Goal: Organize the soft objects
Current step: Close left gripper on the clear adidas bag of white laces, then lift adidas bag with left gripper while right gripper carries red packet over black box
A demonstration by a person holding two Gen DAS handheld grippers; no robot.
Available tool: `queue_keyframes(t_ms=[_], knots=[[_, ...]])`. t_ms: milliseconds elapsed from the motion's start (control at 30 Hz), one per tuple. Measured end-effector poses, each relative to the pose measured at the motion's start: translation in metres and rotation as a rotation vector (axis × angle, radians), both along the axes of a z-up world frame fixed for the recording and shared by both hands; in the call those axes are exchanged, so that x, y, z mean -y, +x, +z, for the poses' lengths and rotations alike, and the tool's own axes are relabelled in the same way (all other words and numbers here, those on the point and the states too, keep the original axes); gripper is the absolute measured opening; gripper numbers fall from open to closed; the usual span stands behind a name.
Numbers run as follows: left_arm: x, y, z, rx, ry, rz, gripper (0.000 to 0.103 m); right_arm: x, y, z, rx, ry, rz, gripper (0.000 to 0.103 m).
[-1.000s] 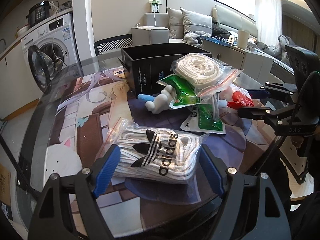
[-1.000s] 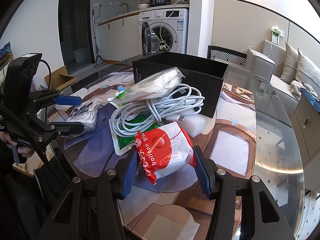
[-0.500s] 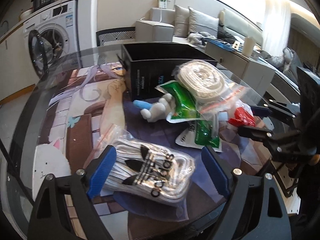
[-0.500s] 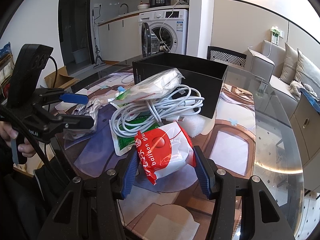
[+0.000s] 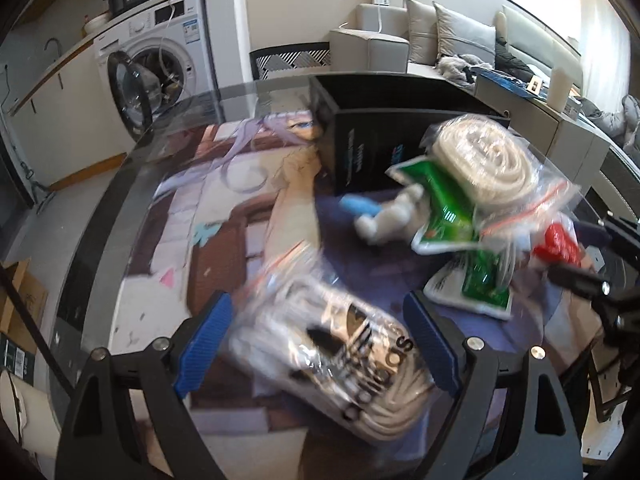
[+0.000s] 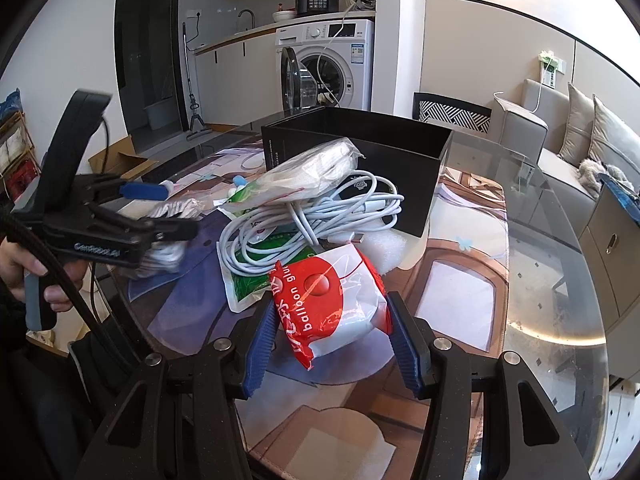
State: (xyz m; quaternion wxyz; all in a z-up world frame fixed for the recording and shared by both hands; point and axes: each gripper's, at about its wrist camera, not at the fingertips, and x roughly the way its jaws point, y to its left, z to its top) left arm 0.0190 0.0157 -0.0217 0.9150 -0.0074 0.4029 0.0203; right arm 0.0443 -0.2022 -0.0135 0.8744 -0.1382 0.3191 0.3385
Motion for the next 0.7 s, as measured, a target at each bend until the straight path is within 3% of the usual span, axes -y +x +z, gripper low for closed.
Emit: queue_keyframes(t_ms=[267, 300, 433, 700], knots=[[-0.017, -0.015, -0.014, -0.038, -0.033, 0.005, 0.087, -0.003, -0.001, -0.001, 0.000, -0.003, 0.007, 0.054], [-0.015, -0.015, -0.014, -0.038, -0.031, -0.005, 0.085, -0.003, -0.001, -0.001, 0.001, -0.005, 0.007, 0.054], [-0.008, -0.015, -0.009, -0.018, -0.030, -0.058, 0.047, -0.002, -0.003, 0.000, 0.008, -0.004, 0.008, 0.054], [-0.007, -0.019, 0.006, 0.037, -0.061, -0.076, 0.042, 0.006, -0.009, 0.010, 0.038, -0.008, -0.009, 0.054]])
